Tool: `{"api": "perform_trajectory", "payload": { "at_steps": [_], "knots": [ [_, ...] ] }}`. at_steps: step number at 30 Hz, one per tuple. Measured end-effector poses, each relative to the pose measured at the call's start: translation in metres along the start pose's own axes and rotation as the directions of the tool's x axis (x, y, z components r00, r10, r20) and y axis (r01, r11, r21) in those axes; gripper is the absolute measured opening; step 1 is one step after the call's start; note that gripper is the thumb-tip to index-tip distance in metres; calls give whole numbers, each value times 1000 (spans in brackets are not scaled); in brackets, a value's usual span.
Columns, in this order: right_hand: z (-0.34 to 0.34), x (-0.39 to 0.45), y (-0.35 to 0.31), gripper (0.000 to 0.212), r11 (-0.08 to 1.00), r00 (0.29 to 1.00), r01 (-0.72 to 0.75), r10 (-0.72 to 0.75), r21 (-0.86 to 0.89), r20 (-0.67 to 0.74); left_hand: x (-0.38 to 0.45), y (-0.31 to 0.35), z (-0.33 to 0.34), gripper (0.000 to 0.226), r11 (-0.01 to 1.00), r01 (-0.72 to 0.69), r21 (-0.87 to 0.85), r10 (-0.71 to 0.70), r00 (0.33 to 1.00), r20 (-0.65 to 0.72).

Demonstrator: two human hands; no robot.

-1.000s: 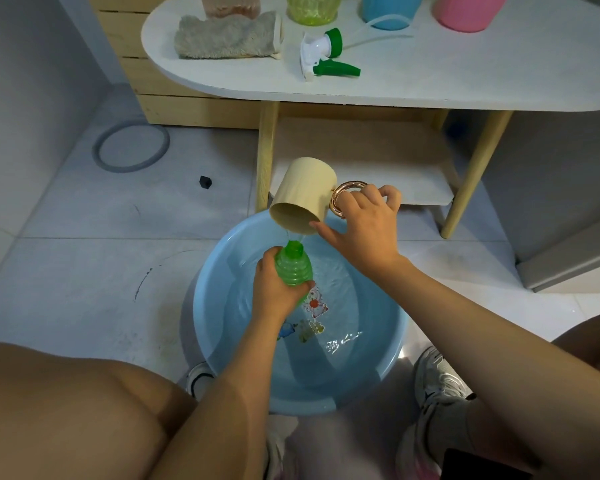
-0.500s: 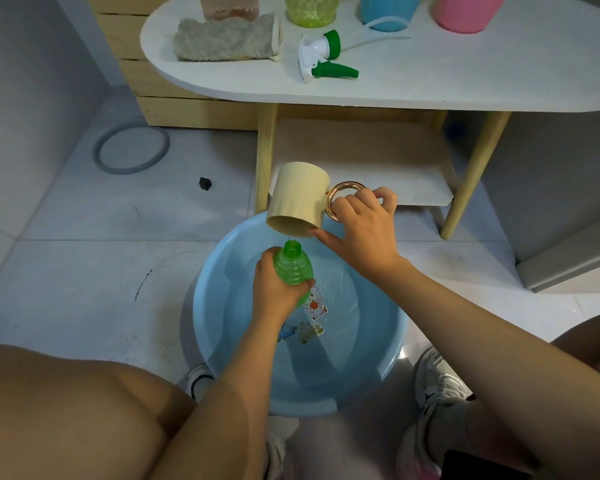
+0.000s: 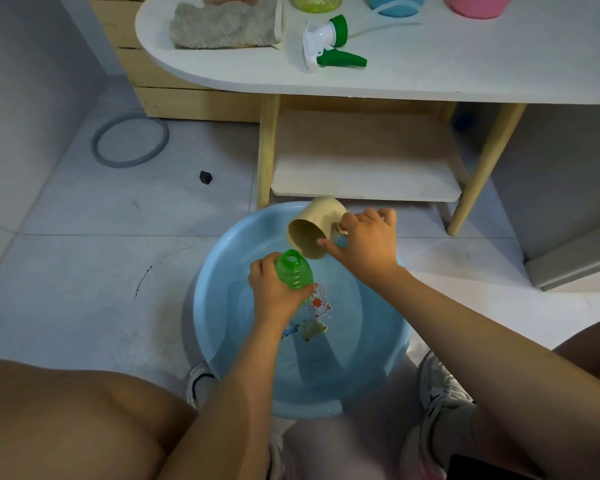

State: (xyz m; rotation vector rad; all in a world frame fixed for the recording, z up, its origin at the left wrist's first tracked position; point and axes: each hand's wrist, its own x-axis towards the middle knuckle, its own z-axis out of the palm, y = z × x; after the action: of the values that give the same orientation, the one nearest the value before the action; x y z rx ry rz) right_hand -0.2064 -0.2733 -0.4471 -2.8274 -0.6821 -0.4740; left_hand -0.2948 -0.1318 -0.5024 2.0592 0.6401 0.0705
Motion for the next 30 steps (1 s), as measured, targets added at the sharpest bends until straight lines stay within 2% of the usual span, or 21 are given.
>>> {"api": "perform_trajectory", "payload": {
  "at_steps": [2, 3, 7, 10, 11, 14, 17, 20, 23, 25, 27, 30],
  "knots": [
    [10, -7, 3, 49, 995, 973, -11, 33, -99, 229, 2, -7, 0, 77, 1000, 18, 3, -18, 1000, -20],
    [16, -11, 5, 48, 989, 960, 10, 31, -146, 280, 4, -10, -1, 77, 1000, 22, 1, -22, 999, -37],
    [38, -19, 9, 42, 949, 924, 98, 25, -300, 382, 8, -17, -5, 70, 995, 63, -71, -69, 994, -85],
    [56, -25, 10, 37, 915, 874, 141, 65, -378, 481, 11, -22, -6, 76, 995, 68, -71, -75, 992, -106],
    [57, -25, 8, 33, 906, 862, 166, 59, -390, 504, 11, -22, -6, 78, 995, 72, -67, -79, 991, -109],
    [69, -32, -2, 16, 871, 753, 345, -34, -350, 657, 12, -28, -7, 83, 994, 77, -76, -87, 987, -136],
    [74, -39, -16, 21, 801, 675, 498, -117, -333, 728, 13, -31, -9, 80, 991, 88, -101, -103, 982, -158],
    [74, -41, -28, 31, 816, 653, 525, -205, -241, 729, 14, -33, -12, 79, 989, 92, -120, -112, 979, -173],
    [66, -35, -35, 46, 849, 665, 492, -226, -191, 712, 12, -33, -16, 78, 986, 93, -136, -117, 977, -181],
    [65, -32, -35, 48, 886, 680, 430, -192, -172, 707, 11, -33, -18, 75, 985, 91, -146, -118, 975, -187],
    [66, -32, -30, 43, 952, 676, 272, -86, -139, 732, 9, -32, -21, 74, 983, 94, -158, -124, 974, -192],
    [68, -34, -18, 45, 994, 600, -98, 95, -45, 794, 7, -32, -25, 75, 977, 118, -176, -153, 968, -201]
  ]
}}
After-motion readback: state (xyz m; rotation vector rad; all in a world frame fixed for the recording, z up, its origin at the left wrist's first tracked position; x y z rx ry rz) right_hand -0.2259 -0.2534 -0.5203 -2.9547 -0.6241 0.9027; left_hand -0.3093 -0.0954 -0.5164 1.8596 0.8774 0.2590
